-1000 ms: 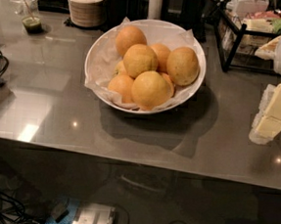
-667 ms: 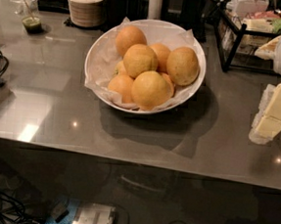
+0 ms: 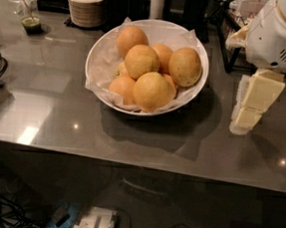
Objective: Pick orange from white bowl
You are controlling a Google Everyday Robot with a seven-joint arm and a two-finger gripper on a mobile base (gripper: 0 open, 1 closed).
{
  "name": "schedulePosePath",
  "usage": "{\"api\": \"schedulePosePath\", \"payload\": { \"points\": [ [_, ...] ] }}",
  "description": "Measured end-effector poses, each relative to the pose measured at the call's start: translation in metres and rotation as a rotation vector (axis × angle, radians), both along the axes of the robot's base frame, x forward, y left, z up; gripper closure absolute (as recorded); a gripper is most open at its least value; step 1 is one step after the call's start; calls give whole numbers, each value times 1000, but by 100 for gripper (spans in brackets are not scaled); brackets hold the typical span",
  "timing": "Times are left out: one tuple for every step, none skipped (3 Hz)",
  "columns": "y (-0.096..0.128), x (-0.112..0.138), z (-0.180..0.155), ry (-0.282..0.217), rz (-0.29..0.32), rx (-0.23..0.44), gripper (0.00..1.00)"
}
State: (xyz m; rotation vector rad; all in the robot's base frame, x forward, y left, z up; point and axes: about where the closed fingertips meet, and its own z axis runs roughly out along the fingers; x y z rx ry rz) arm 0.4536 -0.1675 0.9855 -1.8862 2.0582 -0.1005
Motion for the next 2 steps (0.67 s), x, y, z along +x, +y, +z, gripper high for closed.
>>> {"api": "schedulePosePath", "payload": {
  "points": [
    [48,16,9,-36,141,20,0],
    [93,38,20,-72,225,77,0]
  ]
}}
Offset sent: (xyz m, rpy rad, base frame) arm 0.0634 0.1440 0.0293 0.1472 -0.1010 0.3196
